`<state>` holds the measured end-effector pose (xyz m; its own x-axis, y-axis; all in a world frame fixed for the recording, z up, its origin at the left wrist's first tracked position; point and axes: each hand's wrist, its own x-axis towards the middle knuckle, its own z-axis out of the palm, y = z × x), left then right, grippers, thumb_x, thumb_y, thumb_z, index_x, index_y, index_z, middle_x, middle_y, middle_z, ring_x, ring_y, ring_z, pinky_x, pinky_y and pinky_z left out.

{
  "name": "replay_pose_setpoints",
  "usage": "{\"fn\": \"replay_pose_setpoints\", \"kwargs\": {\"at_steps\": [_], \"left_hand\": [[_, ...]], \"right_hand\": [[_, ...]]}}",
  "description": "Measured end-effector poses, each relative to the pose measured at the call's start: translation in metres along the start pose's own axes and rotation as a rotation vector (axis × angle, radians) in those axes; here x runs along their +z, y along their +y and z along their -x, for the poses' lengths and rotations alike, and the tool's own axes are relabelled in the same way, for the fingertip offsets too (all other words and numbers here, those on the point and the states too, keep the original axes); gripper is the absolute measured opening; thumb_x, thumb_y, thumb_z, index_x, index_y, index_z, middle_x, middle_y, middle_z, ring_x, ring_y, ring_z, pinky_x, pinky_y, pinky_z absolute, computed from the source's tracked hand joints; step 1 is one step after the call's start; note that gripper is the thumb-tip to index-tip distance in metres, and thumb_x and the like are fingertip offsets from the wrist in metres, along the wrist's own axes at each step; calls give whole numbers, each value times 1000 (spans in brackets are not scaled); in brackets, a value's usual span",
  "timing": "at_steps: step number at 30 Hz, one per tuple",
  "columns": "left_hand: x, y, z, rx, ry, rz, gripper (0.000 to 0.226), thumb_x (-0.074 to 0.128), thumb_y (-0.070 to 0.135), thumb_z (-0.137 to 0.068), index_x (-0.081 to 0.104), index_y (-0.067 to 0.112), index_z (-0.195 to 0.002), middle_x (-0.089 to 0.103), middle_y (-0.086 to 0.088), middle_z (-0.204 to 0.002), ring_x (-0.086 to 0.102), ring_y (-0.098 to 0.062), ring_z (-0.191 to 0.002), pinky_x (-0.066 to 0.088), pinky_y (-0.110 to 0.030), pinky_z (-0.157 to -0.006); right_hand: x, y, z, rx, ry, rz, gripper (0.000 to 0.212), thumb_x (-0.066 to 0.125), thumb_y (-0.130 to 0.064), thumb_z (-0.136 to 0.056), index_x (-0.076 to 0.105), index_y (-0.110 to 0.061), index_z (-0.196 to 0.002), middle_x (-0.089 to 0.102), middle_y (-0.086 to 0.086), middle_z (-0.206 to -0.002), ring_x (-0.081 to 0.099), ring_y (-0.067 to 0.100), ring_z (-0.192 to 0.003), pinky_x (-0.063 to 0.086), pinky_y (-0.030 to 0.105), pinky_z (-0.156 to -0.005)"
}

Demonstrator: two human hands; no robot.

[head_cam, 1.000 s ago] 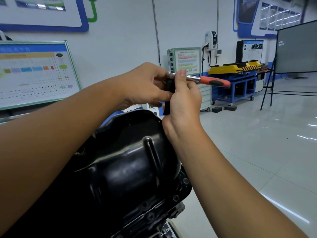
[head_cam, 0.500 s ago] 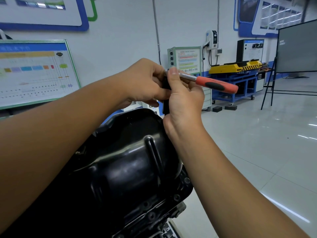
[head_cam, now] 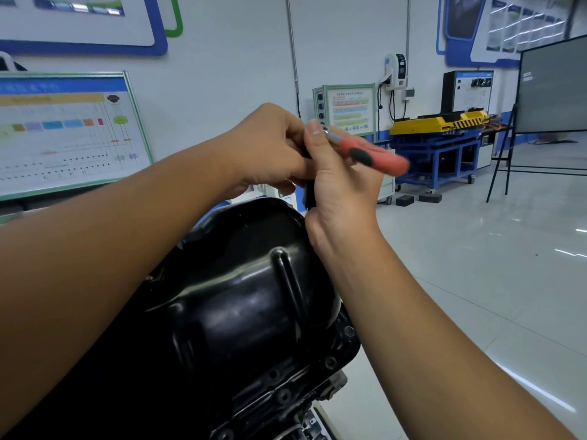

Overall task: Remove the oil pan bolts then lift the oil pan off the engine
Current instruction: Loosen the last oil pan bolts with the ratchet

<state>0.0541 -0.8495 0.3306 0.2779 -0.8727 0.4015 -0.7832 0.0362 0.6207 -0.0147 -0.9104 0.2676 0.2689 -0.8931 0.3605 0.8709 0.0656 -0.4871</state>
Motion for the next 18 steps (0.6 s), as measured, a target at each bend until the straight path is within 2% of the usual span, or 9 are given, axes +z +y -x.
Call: {"fn": "replay_pose_setpoints", "kwargs": {"at_steps": [2, 5, 8, 11, 13, 16, 18], "left_hand": [[0, 2, 1, -4, -37, 5, 26, 84, 16, -76, 77, 12, -101, 75, -6, -77, 71, -14, -71, 61, -47, -88], [2, 3, 2, 14, -102, -21, 16, 77, 8, -88, 74, 14, -103, 68, 8, -64, 66, -8, -65, 59, -52, -90], [2, 3, 2, 4, -27, -41, 14, 75, 0, -84, 72, 2, -97, 65, 3, -58, 64, -11, -58, 60, -49, -82], [1, 2, 2, -14, 57, -37, 16, 74, -4, -78, 71, -5, -94, 65, -8, -61, 64, -18, -57, 59, -48, -77], [1, 3, 1, -20, 23, -15, 15, 78, 4, -82, 73, 2, -95, 70, -9, -68, 68, -17, -62, 60, -50, -82], [2, 5, 2, -17, -82, -17, 18, 77, 13, -90, 74, 9, -107, 76, -16, -89, 71, -16, -77, 60, -53, -90], [3, 6, 2, -8, -61, -28, 22, 76, 9, -88, 73, 4, -109, 73, -18, -84, 70, -20, -75, 60, -57, -88]], "right_hand": [[-1, 0, -2, 9, 12, 21, 17, 71, -17, -98, 69, -1, -99, 77, 19, -100, 76, 34, -95, 60, 55, -92], [-4, -2, -7, 32, 24, 61, 28, 63, -30, -103, 67, -11, -82, 73, 7, -81, 72, 23, -79, 62, 41, -79], [-4, 1, -5, 8, -20, 60, 11, 73, -16, -96, 68, -8, -91, 77, 13, -92, 77, 27, -86, 62, 49, -87], [-1, 1, 0, -17, -3, 60, 20, 80, -8, -89, 65, -3, -102, 73, 26, -109, 74, 40, -101, 57, 61, -94], [-2, 0, -2, -7, 11, 44, 13, 74, -14, -96, 67, -4, -97, 76, 19, -100, 77, 33, -93, 59, 59, -92], [-3, -1, -5, 41, 28, 48, 28, 63, -28, -103, 67, -8, -84, 75, 11, -86, 73, 27, -83, 60, 57, -91], [-3, -1, -5, 37, 2, 56, 23, 67, -25, -101, 68, -7, -86, 76, 12, -87, 75, 27, -83, 61, 56, -89]]}}
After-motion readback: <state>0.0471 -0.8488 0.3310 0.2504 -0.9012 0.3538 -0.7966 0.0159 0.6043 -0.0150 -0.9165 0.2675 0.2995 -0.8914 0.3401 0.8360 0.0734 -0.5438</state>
